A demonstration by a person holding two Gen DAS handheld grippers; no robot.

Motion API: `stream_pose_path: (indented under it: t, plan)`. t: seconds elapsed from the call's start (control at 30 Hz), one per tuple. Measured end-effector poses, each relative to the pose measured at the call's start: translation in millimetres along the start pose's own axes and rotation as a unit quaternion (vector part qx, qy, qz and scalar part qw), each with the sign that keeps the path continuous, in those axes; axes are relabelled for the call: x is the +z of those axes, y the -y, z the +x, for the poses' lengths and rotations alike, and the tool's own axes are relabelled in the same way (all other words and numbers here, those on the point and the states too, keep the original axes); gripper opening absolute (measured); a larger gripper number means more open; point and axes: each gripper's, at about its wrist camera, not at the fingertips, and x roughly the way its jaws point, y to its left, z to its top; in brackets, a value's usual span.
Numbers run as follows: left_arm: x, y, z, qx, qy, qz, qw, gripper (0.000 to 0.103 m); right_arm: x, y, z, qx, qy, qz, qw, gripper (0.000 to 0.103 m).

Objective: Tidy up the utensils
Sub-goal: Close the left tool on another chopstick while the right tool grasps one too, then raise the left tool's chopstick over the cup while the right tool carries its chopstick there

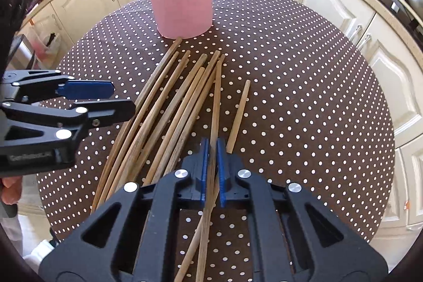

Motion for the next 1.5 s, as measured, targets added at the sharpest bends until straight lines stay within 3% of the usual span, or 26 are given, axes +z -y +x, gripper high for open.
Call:
stream_pose_path:
  t: [0.1,0.23,0.6,0.67,0.7,1.07,1.27,1.5]
  plan:
    - [4,5,7,0.017,-0.003,0.005,0.9998,0.043,0,5,0,0.007,0.0,0.006,1.0,0.007]
    - [7,8,12,0.033,-0.008,0.005,0.9994,0.032,0,6,0,0.015,-0.001,0.008,1.0,0.007]
    - [20,17,25,0.044,-0.019,0.011,0.9988,0.031,4,6,4,0.016,-0.01,0.006,1.0,0.007]
    - [23,20,27,0.035,-0.022,0.009,0.9991,0.023,5,4,5,0.011,-0.014,0.002,1.0,0.007]
    - [23,21,28,0.027,-0.022,0.009,0.9994,0.013,5,3,5,0.009,-0.015,0.0,1.0,0.007]
    - [20,29,30,0.054,-0.027,0.035,0.9976,0.01,3,1,6,0.003,-0.026,-0.002,1.0,0.007]
    - [16,35,30,0.051,-0.008,0.034,0.9981,0.009,2,2,6,0.0,-0.019,0.007,1.0,0.006]
    - [5,25,8,0.017,0.053,0.026,0.9981,0.006,4,6,-13,0.014,0.017,0.022,1.0,0.006]
